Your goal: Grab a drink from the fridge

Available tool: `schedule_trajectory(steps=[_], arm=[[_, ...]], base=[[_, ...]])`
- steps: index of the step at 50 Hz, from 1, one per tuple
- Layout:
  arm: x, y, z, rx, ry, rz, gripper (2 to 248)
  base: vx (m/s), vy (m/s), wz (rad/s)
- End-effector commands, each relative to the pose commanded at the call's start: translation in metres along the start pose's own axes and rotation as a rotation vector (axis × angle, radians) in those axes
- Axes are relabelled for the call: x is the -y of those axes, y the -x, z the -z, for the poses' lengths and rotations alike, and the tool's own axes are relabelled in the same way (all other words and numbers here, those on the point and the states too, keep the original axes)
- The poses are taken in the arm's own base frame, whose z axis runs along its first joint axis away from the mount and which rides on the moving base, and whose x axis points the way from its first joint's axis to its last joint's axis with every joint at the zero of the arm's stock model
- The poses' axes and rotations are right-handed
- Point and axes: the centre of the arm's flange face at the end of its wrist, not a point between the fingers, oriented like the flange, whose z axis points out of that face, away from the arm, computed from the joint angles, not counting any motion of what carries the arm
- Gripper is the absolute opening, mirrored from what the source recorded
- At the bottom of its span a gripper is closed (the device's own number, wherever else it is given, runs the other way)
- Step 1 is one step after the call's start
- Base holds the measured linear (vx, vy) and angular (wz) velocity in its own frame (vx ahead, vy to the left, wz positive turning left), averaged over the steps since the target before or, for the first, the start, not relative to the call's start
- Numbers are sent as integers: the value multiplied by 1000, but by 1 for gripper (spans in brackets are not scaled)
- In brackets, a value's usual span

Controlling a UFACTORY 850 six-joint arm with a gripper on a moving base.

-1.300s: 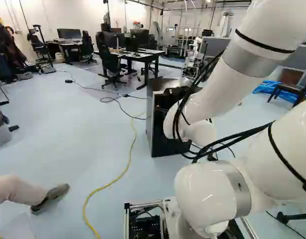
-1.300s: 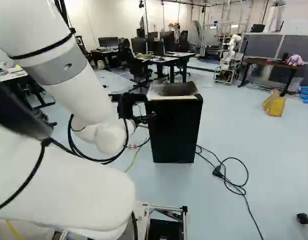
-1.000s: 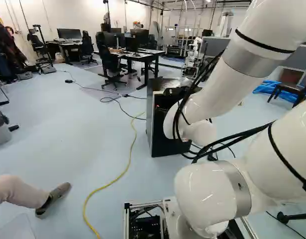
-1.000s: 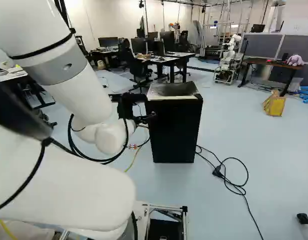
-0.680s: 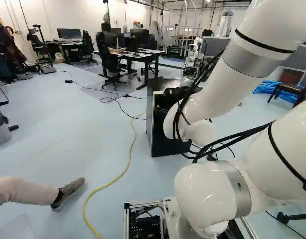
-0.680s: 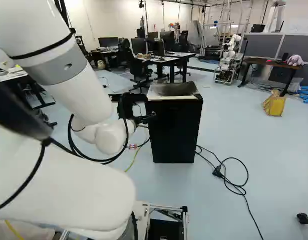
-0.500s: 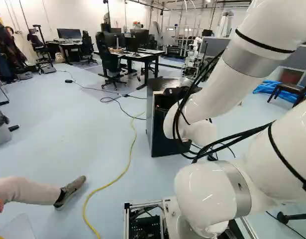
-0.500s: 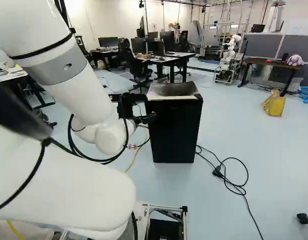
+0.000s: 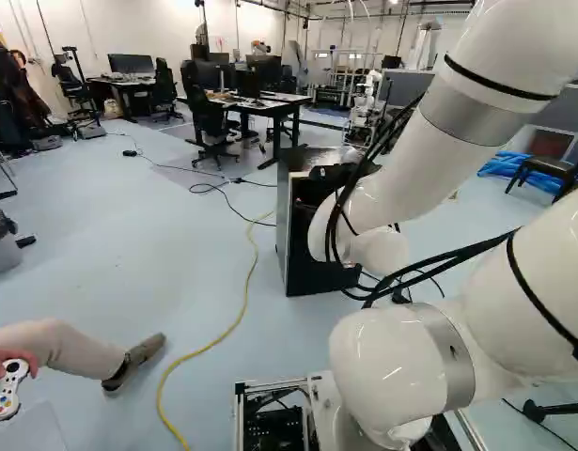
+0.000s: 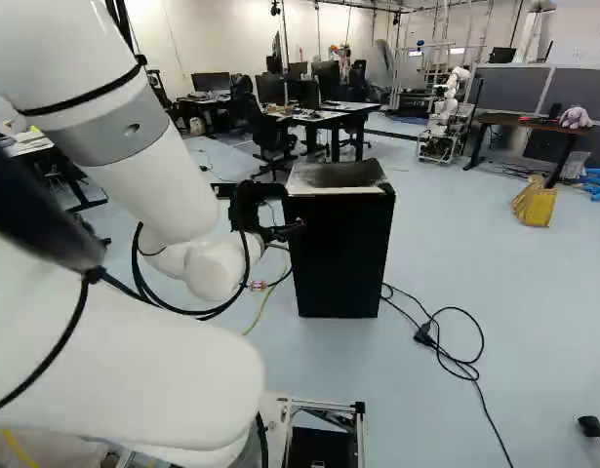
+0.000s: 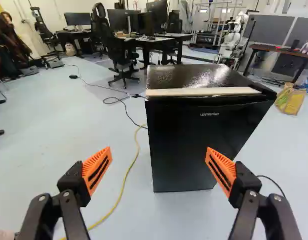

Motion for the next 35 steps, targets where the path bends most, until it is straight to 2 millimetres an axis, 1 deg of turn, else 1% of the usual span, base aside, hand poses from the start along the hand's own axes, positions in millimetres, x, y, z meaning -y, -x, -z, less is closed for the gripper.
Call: schedule_trajectory(steps=[35], arm=[[0,0,0,0,0,0,247]], base=[[0,0,0]])
